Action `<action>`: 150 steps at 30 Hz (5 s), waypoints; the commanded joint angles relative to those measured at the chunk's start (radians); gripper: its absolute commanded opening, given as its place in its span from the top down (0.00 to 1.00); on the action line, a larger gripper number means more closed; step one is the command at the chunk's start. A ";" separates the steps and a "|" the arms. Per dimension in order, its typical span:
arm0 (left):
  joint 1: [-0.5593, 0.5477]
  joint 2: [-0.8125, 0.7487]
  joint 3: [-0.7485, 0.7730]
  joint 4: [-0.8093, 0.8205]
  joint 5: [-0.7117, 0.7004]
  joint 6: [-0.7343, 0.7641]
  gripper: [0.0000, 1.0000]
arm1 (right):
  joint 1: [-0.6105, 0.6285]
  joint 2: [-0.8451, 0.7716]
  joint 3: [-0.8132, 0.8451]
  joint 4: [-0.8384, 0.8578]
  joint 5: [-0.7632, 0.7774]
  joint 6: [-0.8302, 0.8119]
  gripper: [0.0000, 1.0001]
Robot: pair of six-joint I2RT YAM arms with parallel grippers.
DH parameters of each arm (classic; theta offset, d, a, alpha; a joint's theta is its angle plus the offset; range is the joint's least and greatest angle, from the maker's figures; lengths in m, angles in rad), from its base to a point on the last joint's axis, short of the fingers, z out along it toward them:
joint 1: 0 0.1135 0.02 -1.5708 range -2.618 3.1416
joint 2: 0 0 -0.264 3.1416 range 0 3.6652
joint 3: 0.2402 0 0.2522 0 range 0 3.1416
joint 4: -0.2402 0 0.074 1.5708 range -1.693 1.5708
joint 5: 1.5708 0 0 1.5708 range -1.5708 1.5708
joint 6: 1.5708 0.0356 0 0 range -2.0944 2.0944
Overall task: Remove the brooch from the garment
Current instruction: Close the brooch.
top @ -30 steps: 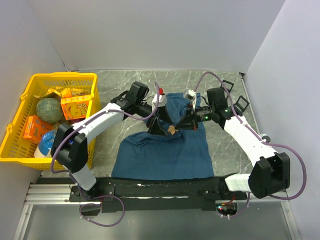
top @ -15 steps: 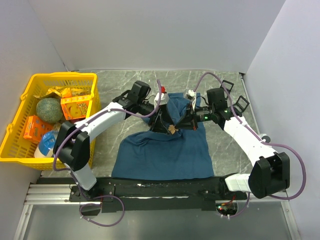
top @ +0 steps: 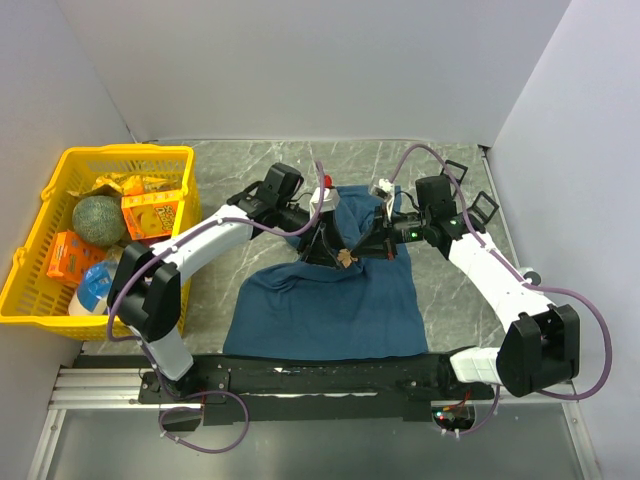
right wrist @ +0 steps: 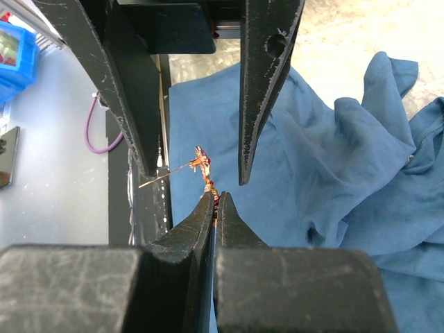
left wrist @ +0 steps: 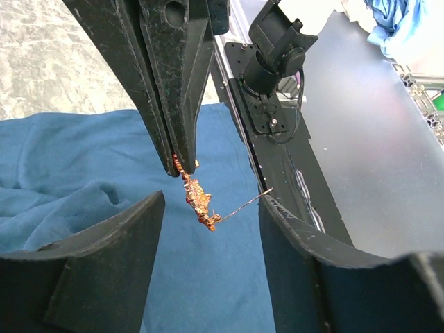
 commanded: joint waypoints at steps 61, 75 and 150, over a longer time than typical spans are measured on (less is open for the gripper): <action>-0.033 0.034 0.038 0.172 -0.105 -0.207 0.79 | -0.010 -0.024 -0.012 0.060 0.006 0.027 1.00; -0.042 0.042 0.055 0.157 -0.194 -0.220 0.86 | -0.010 -0.042 -0.026 0.089 0.047 0.044 1.00; -0.042 0.051 0.056 0.131 -0.079 -0.201 0.63 | -0.056 -0.052 -0.045 0.154 -0.024 0.132 1.00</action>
